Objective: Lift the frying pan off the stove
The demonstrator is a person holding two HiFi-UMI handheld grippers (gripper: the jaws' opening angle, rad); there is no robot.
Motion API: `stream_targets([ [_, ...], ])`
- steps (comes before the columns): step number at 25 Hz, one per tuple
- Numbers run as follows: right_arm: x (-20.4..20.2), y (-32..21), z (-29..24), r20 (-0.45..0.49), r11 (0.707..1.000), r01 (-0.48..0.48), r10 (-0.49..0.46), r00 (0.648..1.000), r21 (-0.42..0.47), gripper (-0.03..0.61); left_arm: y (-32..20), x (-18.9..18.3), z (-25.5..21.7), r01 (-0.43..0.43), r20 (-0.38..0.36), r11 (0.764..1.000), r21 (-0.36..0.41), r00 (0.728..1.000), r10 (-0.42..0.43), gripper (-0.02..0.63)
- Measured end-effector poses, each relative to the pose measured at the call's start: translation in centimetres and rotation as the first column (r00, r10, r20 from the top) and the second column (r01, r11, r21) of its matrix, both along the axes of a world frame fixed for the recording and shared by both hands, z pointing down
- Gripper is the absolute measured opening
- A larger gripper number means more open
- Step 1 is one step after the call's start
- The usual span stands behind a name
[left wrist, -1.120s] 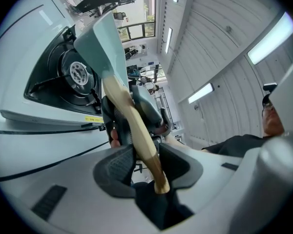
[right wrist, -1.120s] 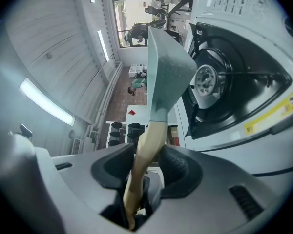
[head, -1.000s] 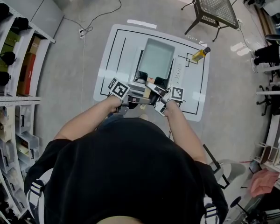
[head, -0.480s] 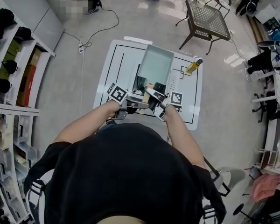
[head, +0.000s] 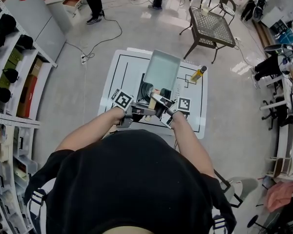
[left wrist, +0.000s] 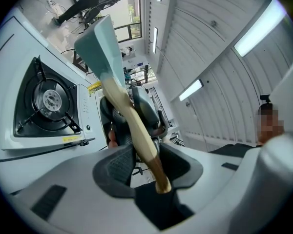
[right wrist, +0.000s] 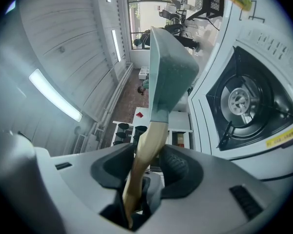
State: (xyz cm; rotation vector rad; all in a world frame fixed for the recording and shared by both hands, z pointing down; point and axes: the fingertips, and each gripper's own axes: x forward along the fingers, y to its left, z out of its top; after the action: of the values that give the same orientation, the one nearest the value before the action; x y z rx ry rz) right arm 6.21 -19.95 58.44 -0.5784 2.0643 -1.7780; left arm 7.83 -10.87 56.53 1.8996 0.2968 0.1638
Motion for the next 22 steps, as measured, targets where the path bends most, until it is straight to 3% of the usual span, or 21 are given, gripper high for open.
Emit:
stream_targets([
  [6,-0.2,-0.3,-1.8,-0.012,1.000,0.005,-0.005,1.000,0.023,0.164,-0.8,-0.4,-0.4,0.008,0.046,0.998,0.058,0.999,-0.010,0.156],
  [13,0.0,-0.4,-2.9,0.014,1.000,-0.003,0.003,1.000,0.022,0.163,-0.7,-0.2,-2.1,0.006,0.001,0.997,0.072,1.000,-0.006,0.156],
  [22,-0.8,-0.3,-3.2,0.009,1.000,0.019,-0.020,1.000,0.022,0.163,-0.6,-0.6,-2.4,0.010,0.000,0.997,0.078,1.000,-0.010,0.158],
])
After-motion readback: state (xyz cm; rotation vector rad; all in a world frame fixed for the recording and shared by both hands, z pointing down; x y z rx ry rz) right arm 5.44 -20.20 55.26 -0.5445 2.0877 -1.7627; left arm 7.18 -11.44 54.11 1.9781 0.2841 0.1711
